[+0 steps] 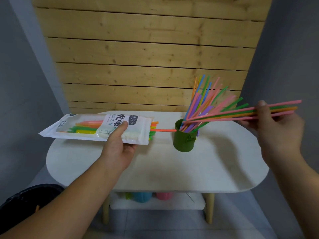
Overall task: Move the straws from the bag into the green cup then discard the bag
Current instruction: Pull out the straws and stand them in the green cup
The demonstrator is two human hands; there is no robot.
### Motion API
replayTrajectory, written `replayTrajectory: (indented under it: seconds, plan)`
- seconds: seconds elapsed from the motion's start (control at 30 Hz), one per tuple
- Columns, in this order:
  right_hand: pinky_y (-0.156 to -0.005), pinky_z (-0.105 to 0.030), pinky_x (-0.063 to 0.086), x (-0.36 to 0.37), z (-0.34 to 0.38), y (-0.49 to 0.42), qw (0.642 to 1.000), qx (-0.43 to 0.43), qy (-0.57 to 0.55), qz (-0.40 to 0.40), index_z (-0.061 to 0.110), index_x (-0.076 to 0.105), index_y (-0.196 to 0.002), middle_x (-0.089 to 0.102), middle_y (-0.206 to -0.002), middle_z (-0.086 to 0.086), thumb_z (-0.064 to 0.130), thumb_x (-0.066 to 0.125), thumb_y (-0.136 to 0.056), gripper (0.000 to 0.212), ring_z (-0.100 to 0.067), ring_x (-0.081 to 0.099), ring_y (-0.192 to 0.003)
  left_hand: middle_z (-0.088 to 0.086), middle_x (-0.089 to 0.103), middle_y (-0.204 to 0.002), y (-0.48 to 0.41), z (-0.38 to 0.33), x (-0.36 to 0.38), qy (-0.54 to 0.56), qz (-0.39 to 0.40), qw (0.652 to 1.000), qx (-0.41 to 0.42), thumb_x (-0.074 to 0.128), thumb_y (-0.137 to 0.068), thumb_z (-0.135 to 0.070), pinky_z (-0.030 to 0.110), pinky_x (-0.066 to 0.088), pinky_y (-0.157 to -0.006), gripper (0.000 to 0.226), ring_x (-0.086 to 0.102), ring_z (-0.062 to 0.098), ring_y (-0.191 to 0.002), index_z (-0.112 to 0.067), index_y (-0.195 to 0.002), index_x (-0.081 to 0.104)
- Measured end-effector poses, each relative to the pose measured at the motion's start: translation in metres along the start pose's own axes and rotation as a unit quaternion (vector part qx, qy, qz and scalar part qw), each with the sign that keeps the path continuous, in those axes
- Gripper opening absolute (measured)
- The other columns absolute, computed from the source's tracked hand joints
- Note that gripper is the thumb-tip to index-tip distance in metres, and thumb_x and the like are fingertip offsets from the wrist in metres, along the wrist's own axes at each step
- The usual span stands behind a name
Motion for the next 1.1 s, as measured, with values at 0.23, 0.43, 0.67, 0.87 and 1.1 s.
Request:
replayTrajectory:
  seconds: [0.23,0.43,0.67,0.87,1.1]
  plan:
    - [-0.054,-0.03,0.061,0.031,-0.005,0.009,0.992,-0.035,0.102,0.061,0.021,0.07,-0.078,0.074,-0.065,0.008,0.037,0.062,-0.094,0.023,-0.015,0.073,-0.056,0.003,0.083,-0.098,0.0,0.001,0.0,-0.004,0.005,1.0,0.003,0.074,-0.09,-0.007,0.044,0.066,-0.067,0.029,0.08,0.019,-0.089,-0.021,-0.114,0.063]
    - [-0.045,-0.024,0.056,0.067,-0.023,0.01,0.987,-0.009,0.116,0.109,0.024,0.067,-0.077,0.067,-0.055,0.007,0.027,0.071,-0.09,0.013,-0.01,0.066,-0.048,0.002,0.083,-0.099,0.0,-0.001,-0.002,-0.02,0.011,1.0,0.008,0.074,-0.09,-0.008,0.043,0.066,-0.066,0.029,0.079,0.019,-0.09,-0.021,-0.114,0.065]
    - [-0.053,-0.029,0.058,0.077,-0.04,-0.009,0.98,0.049,0.12,0.15,0.01,0.069,-0.096,0.067,-0.074,-0.005,0.019,0.066,-0.094,0.01,-0.01,0.061,-0.052,0.001,0.083,-0.098,0.0,-0.003,-0.002,-0.037,0.033,0.999,0.01,0.072,-0.092,-0.011,0.04,0.065,-0.061,0.023,0.08,0.018,-0.089,-0.022,-0.112,0.066]
    - [-0.061,-0.022,0.059,0.079,-0.045,-0.005,0.973,0.104,0.036,0.203,0.014,0.07,-0.088,0.064,-0.075,-0.004,0.015,0.074,-0.088,0.004,-0.013,0.064,-0.065,0.002,0.082,-0.101,0.002,-0.001,0.003,-0.043,0.053,0.998,0.009,0.071,-0.092,-0.011,0.04,0.065,-0.063,0.023,0.079,0.019,-0.091,-0.022,-0.112,0.067]
    - [-0.06,-0.034,0.063,0.076,-0.06,0.02,0.95,0.207,0.121,0.2,0.002,0.061,-0.101,0.066,-0.098,-0.016,0.03,0.081,-0.081,0.04,-0.026,0.067,-0.072,0.002,0.082,-0.102,0.004,-0.001,0.005,-0.04,0.047,0.998,0.007,0.072,-0.092,-0.011,0.04,0.065,-0.062,0.026,0.079,0.019,-0.091,-0.021,-0.114,0.067]
Point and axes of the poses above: each hand's wrist, its own y-axis away from the middle knuckle, its own x-axis out of the palm, z = x × y, the point moved 5 cm from there along -y, towards the middle knuckle
